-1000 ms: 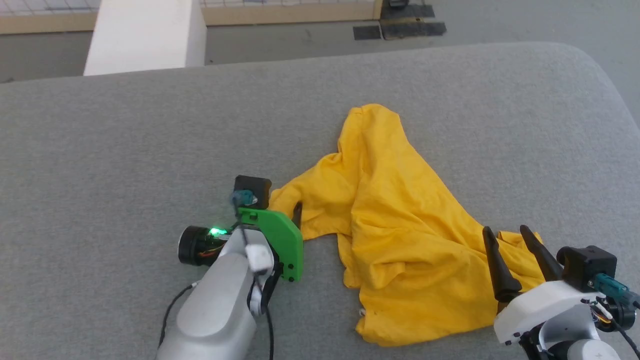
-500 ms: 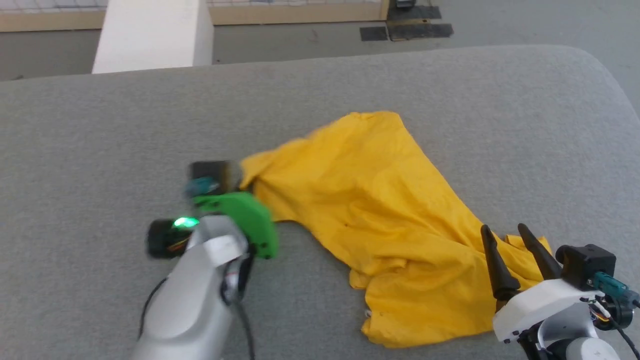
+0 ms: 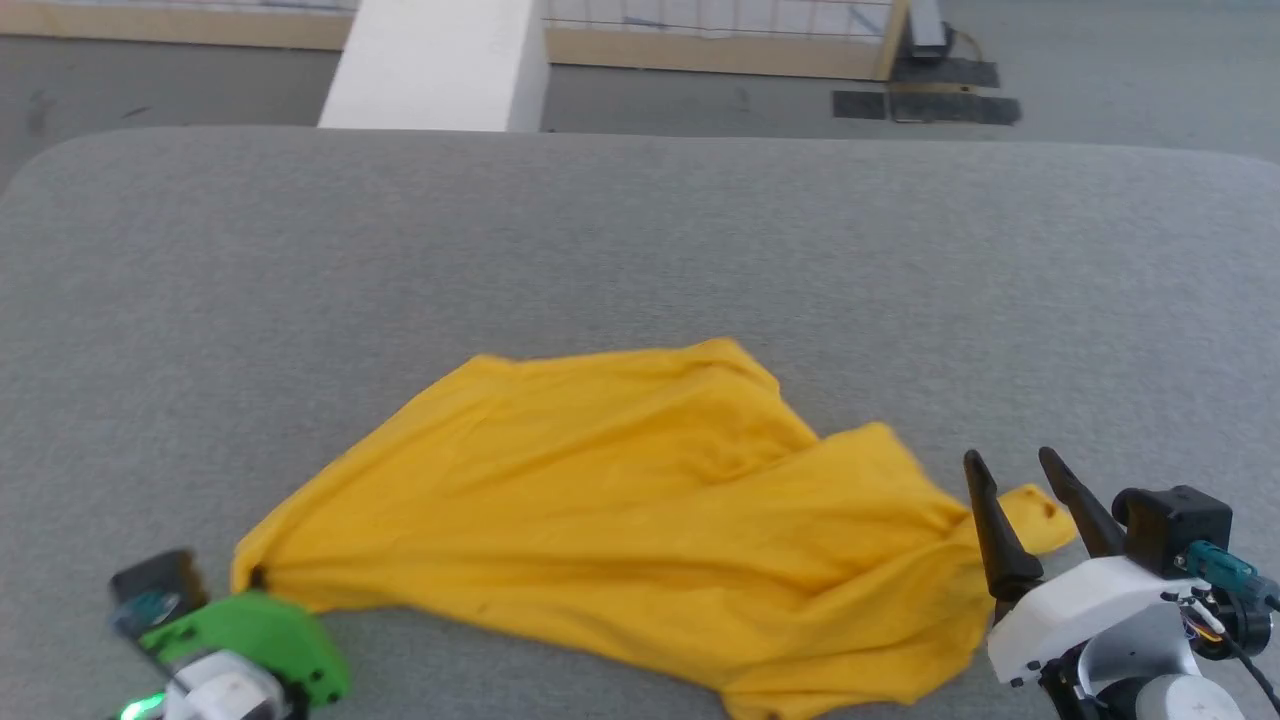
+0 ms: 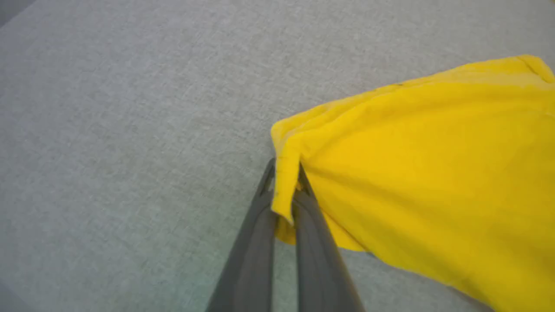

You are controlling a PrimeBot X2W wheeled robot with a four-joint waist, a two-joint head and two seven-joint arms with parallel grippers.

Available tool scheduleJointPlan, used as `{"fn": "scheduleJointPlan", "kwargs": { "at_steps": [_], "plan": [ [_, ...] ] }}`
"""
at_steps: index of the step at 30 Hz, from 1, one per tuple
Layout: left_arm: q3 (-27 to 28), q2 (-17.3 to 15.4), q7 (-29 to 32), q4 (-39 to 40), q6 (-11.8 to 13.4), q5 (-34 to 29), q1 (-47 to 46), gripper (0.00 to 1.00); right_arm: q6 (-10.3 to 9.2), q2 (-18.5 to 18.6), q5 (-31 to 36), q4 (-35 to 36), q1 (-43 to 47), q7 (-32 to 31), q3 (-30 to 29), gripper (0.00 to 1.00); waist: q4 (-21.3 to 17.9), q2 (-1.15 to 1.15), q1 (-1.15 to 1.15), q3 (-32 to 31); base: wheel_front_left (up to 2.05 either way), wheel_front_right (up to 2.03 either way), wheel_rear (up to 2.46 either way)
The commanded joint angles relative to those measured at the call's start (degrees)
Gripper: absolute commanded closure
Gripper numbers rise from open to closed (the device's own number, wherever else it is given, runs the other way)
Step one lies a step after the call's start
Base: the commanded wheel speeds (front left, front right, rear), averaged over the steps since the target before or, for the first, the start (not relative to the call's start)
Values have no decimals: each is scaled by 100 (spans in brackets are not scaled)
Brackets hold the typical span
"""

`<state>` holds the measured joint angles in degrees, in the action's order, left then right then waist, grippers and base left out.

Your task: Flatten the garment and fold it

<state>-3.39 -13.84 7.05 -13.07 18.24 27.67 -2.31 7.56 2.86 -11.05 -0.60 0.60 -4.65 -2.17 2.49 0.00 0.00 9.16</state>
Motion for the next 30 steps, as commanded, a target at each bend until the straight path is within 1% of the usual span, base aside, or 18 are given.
{"fn": "scheduleJointPlan", "kwargs": {
  "at_steps": [1,3,4,5,6,9,11,13,16,17,20,25,26,27,28,29,30],
  "plan": [
    [120,-75,-21,52,127,49,169,100,-8,2,46,40,11,-37,5,0,207,0,0,-34,0,0,0],
    [228,-73,-56,104,199,106,317,100,-8,2,89,74,16,-84,20,0,310,0,0,-45,0,0,0],
    [276,-35,-126,165,182,168,356,76,-8,2,131,95,11,-113,41,0,366,0,0,-44,0,0,0],
    [248,-30,-176,205,119,175,379,7,-8,2,156,111,1,-133,64,0,412,0,0,-47,0,0,0],
    [182,-18,-214,239,12,187,399,0,-8,2,190,129,-19,-157,100,0,463,0,0,-49,0,0,0],
    [60,61,-426,312,-261,249,366,0,-8,2,289,157,-148,-212,251,0,612,0,0,-52,0,0,0],
    [30,139,-757,357,-416,260,314,0,-8,2,380,130,-312,-262,390,0,708,0,0,-55,0,0,0],
    [-66,183,-1181,386,-560,141,248,0,-8,34,483,36,-533,-346,536,0,807,0,0,-32,0,0,0],
    [-245,295,-1871,391,-724,-109,109,0,-8,207,512,-304,-945,-624,785,0,990,0,0,27,0,0,0],
    [-296,330,-1989,394,-767,-190,59,0,-8,260,495,-436,-1067,-751,847,0,1050,0,0,52,0,0,0],
    [-417,509,-2173,440,-912,-432,-104,0,-8,436,383,-1012,-1517,-1381,1047,0,1236,0,0,167,0,0,0],
    [-432,814,-2201,706,-1151,-801,-316,0,-8,689,-111,-1800,-2197,-2598,1450,0,1478,0,0,409,0,0,0],
    [-423,872,-2202,727,-1194,-863,-330,0,-8,747,-225,-1953,-2316,-2900,1557,0,1519,0,0,443,0,0,0],
    [-384,986,-2203,732,-1295,-962,-358,0,-8,897,-542,-2275,-2557,-3750,1859,0,1595,0,0,527,0,0,0],
    [-382,1008,-2203,713,-1319,-977,-359,0,-8,917,-677,-2343,-2596,-3985,1910,0,1609,0,0,541,0,0,0],
    [-373,1029,-2203,691,-1342,-997,-365,0,-8,933,-843,-2378,-2642,-4225,1964,60,1622,0,0,554,0,0,0],
    [-365,1043,-2203,671,-1358,-1006,-369,0,-8,959,-958,-2374,-2678,-4364,2011,91,1630,0,0,563,0,0,0]
  ]
}}
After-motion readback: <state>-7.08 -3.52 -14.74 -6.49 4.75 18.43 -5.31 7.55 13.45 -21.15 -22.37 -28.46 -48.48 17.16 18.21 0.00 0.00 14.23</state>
